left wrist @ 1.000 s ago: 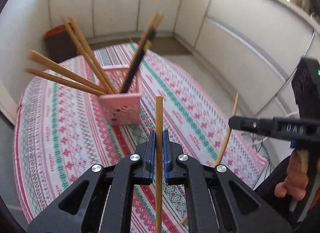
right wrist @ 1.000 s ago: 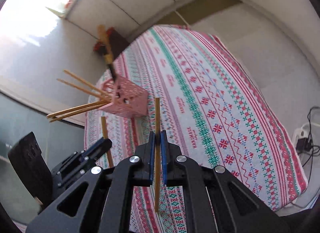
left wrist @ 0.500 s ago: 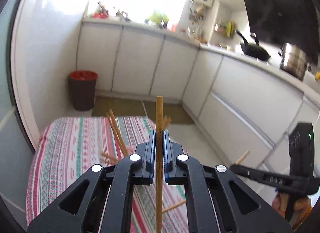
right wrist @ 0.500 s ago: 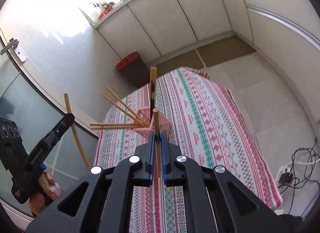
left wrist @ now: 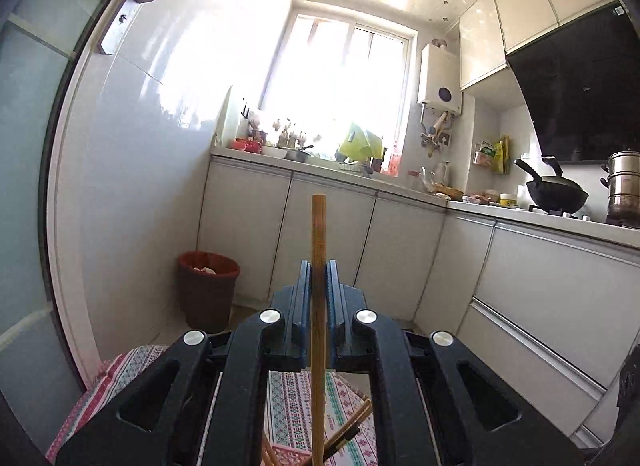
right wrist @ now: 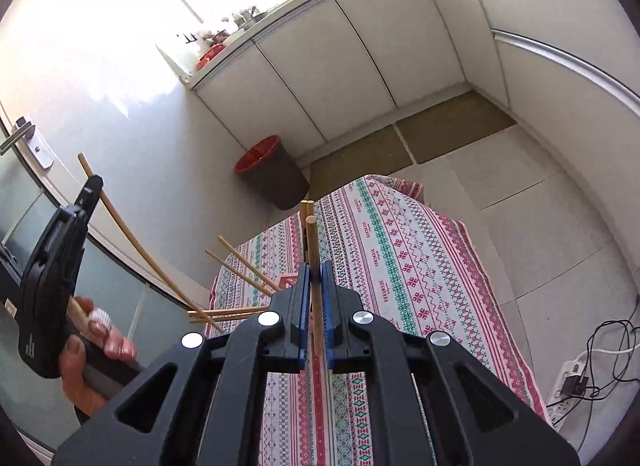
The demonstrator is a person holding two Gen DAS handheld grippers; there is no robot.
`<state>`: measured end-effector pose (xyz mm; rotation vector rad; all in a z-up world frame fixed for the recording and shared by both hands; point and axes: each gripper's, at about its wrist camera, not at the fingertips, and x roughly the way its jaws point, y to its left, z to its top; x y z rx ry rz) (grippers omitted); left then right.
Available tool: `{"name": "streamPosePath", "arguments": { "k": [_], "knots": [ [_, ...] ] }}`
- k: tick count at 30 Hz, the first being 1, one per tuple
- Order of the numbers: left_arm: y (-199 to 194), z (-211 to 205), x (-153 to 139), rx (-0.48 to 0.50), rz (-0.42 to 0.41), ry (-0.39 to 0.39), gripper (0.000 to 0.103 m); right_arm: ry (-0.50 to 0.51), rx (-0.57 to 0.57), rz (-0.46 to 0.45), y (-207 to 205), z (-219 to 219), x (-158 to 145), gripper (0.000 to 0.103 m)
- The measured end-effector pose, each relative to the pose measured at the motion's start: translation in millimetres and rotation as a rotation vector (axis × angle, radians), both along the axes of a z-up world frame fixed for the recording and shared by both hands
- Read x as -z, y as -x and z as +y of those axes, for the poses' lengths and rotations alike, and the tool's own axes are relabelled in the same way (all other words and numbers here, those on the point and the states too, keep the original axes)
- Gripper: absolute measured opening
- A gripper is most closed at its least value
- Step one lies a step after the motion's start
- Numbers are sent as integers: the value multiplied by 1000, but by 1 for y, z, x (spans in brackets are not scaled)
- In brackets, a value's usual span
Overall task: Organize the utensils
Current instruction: 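Carry both chopsticks above the pink mesh cup with both tools, then open the left tool and then the right tool to drop chopsticks into the cup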
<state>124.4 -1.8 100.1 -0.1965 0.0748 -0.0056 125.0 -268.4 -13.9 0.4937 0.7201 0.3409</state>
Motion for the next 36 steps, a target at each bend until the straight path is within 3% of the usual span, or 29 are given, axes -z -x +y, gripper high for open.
{"name": "streamPosePath", "arguments": {
  "k": [9,11,13,15,17,23,27,36],
  "knots": [
    [-44,-11,71,-103,33,-47,7,-8,-1,27,-29,-10,18,6],
    [-49,-12,93,-100,71,-45,8,-10,1,25,-32,-11,17,6],
    [-44,-13,101,-112,79,-59,16,-19,0,18,-32,-11,15,6],
    [-28,-7,98,-121,57,-54,36,-32,-4,7,-31,-11,9,6],
    [-12,3,87,-119,43,-39,41,-46,-12,-9,-29,-9,0,6],
    [28,34,44,-136,37,-22,41,-45,-28,-81,-26,6,-31,6],
    [51,57,28,-152,32,-3,47,1,-44,-111,-34,28,-43,6],
    [61,99,30,-197,64,55,52,181,-77,-104,-69,90,-9,6]
  ]
}}
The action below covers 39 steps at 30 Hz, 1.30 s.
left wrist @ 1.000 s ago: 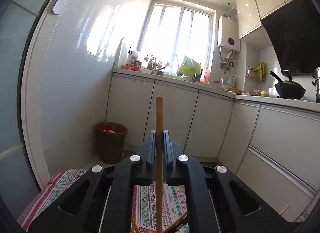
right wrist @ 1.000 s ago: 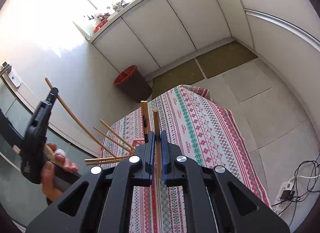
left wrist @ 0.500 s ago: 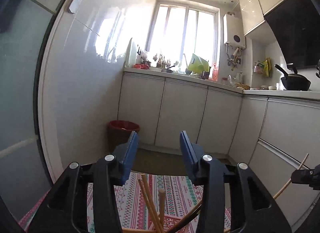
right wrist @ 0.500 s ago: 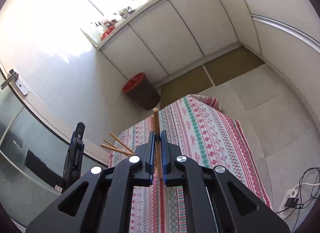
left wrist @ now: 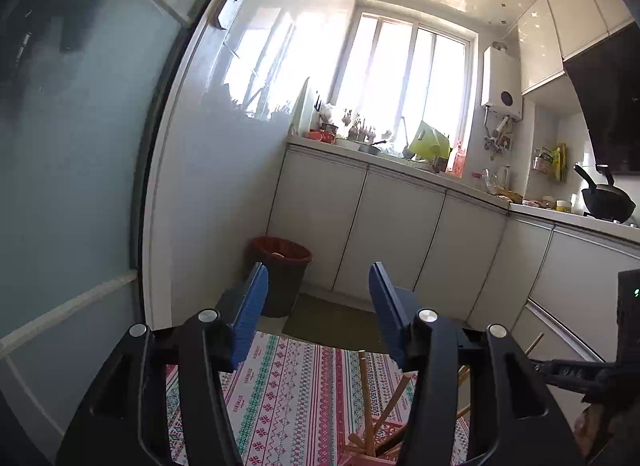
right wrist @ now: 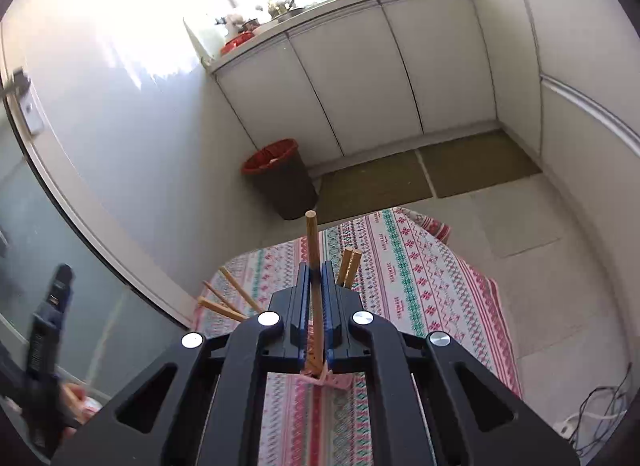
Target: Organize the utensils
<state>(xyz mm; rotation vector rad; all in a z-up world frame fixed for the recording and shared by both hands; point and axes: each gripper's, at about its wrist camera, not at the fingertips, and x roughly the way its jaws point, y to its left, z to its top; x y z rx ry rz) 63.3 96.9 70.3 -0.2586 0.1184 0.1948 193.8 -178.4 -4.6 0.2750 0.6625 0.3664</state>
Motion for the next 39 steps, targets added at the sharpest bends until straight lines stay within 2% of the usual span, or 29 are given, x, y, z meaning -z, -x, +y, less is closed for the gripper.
{"name": "streamPosePath", "arguments": {
  "k": [1,3,5,6,7,8,9,10,12,14,15,17,20,26,29,39],
  "knots": [
    [1,2,0,-5,0,1,54,9,-11,3,0,6,5,6],
    [3,3,-3,-10,6,0,66,4,-35,-10,6,13,6,9],
    [7,0,-7,-17,13,-10,75,8,-31,-57,21,15,-2,14],
    [9,-2,-9,-20,19,-18,80,18,-22,-80,29,17,-6,31],
    [11,-7,-12,-22,29,-30,82,29,-2,-112,38,17,-13,39],
    [12,-12,-15,-25,40,-44,88,47,24,-150,51,17,-20,53],
    [14,-17,-17,-32,53,-63,96,62,38,-180,61,18,-25,62],
    [16,-25,-20,-45,77,-97,96,83,60,-215,72,18,-31,66],
    [17,-41,-22,-70,133,-167,96,152,154,-298,100,18,-39,87],
    [21,-56,-20,-86,184,-236,96,220,244,-375,123,17,-42,96],
    [25,-64,-18,-90,198,-258,96,252,275,-400,131,17,-43,96],
    [37,-73,-12,-78,209,-254,96,319,311,-421,144,16,-40,96],
    [55,-82,-9,-73,199,-231,96,365,310,-384,157,11,-35,96],
    [78,-93,-18,-103,218,-284,96,314,364,-286,173,-13,-36,96],
    [84,-94,-21,-106,227,-281,96,278,374,-235,178,-23,-35,96],
    [90,-97,-30,-68,262,-240,96,223,388,-201,191,-32,-38,96]
  ]
}}
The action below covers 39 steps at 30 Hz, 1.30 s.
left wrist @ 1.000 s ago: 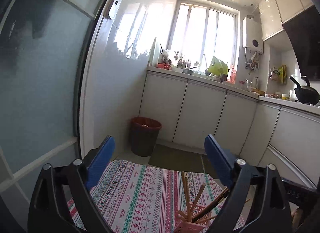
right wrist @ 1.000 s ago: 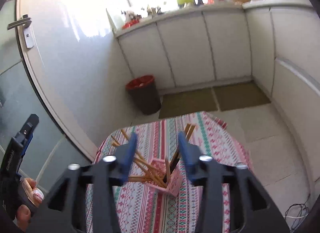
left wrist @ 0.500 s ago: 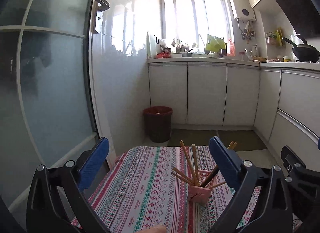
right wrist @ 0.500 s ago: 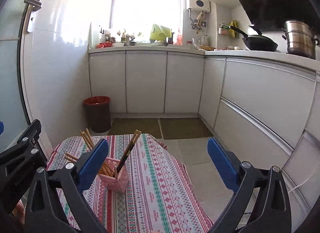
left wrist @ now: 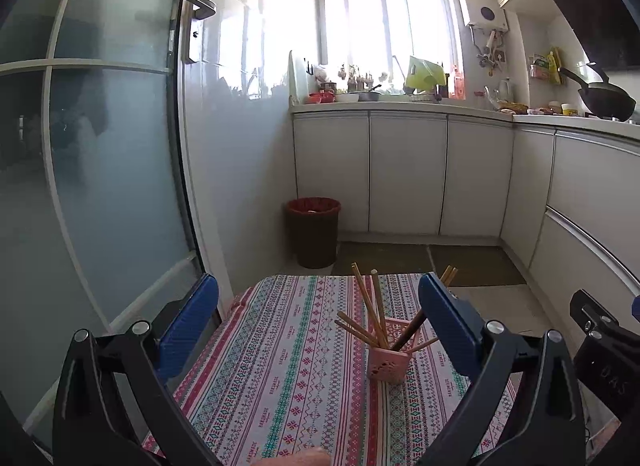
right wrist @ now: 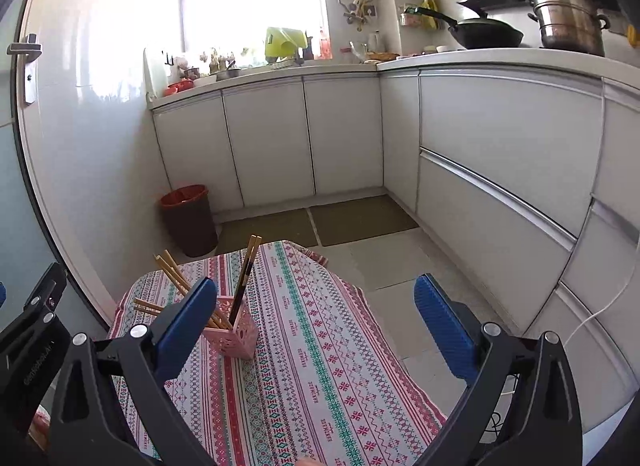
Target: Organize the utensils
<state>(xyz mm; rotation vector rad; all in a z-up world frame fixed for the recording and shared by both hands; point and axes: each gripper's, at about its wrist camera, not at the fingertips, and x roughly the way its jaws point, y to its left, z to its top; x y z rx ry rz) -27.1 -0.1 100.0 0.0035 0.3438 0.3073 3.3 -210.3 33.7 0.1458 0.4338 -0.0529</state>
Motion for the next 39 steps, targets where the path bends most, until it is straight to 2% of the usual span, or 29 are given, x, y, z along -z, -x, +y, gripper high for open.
{"name": "streamPosePath", "arguments": {
  "k": [4,39],
  "knots": [
    [2,5,0,-12,-1,21,96,-18,0,0,2,-1,-2,96],
    [-2,9,6,-1,31,34,96,-39,-22,48,-4,2,2,96]
  ]
}}
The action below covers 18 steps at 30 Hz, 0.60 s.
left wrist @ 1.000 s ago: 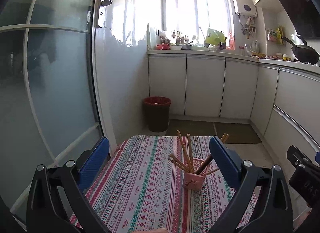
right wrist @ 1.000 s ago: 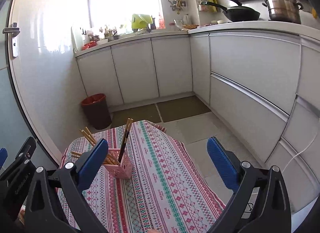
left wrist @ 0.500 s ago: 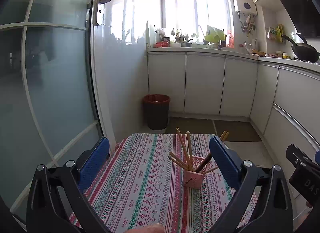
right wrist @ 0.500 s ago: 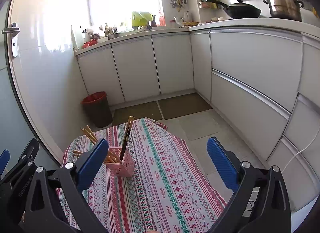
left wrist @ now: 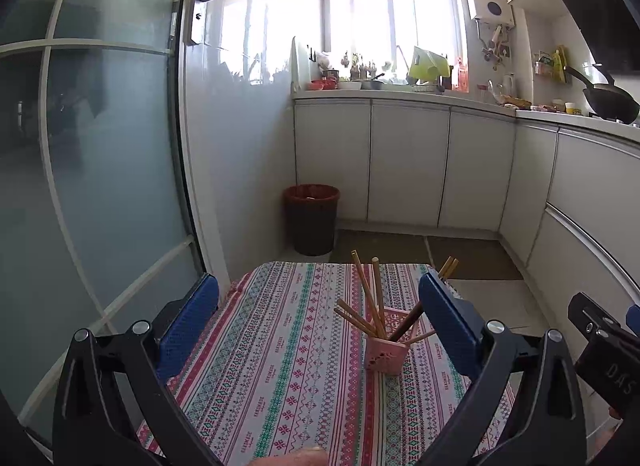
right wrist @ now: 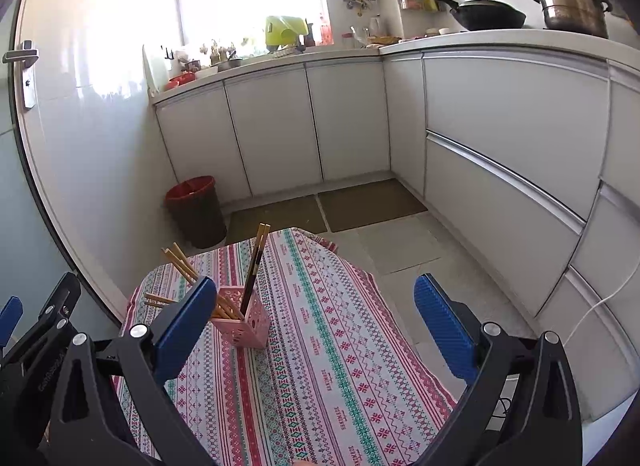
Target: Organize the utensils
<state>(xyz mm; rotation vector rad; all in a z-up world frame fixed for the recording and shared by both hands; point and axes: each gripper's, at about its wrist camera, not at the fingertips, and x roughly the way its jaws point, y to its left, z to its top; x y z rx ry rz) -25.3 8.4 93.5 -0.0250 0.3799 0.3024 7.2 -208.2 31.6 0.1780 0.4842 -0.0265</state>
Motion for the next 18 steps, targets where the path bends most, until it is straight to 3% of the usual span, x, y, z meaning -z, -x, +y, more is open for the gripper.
{"name": "streamPosePath", "arguments": {
  "k": [18],
  "knots": [
    [0,3,2,-2,7,9,96,0,-6,17,0,1,4,96]
  ]
}}
